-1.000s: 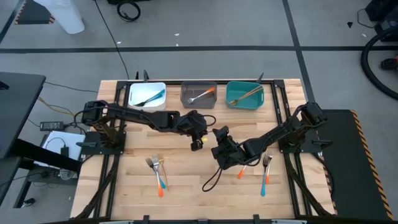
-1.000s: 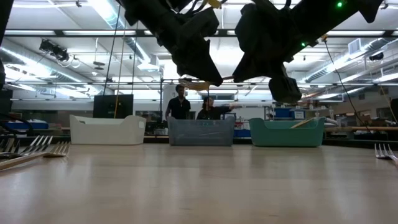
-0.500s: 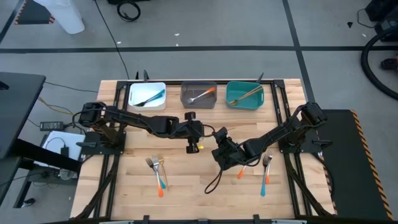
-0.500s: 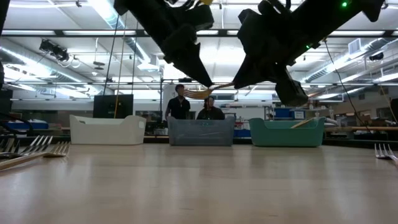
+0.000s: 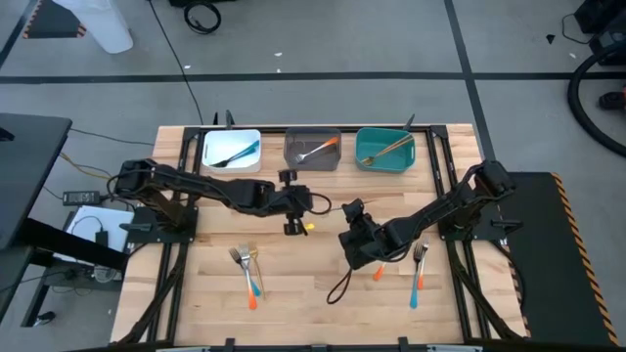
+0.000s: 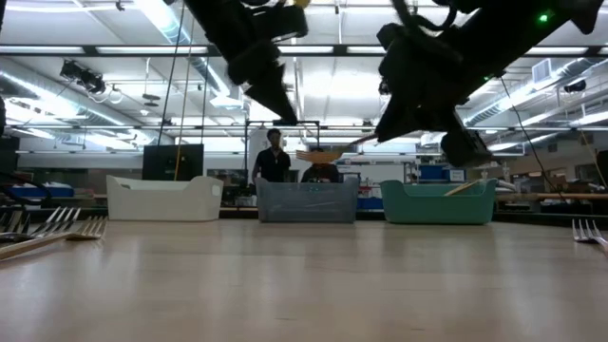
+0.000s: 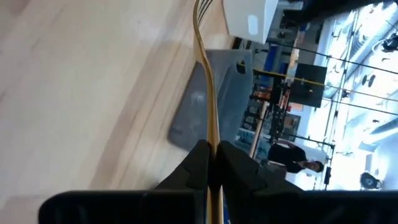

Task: Sort silverware by color (type)
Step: Put the gold fork into the green bin

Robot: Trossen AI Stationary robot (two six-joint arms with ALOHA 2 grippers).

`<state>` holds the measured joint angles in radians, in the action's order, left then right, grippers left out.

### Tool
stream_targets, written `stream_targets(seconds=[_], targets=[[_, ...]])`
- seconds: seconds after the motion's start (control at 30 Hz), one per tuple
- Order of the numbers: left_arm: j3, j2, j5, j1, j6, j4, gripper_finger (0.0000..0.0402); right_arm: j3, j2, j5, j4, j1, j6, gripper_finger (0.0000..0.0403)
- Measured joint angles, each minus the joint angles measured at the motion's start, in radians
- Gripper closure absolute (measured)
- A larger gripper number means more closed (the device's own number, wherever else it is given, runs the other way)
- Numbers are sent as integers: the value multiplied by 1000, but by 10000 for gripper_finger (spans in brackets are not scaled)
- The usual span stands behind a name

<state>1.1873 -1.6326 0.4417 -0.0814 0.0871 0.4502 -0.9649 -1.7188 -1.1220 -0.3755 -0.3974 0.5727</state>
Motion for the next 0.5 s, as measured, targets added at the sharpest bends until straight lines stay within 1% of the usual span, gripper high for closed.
stream_targets(seconds=[0.23,0.43,0.5], targets=[[0,12,23,-2,-28,64,285,0,60,1,-67,-2,-89,367],[-1,12,51,-15,-56,140,285,0,157,26,-129,-2,-122,367],[-12,12,60,-24,-77,137,285,0,193,35,-147,-2,-136,367]])
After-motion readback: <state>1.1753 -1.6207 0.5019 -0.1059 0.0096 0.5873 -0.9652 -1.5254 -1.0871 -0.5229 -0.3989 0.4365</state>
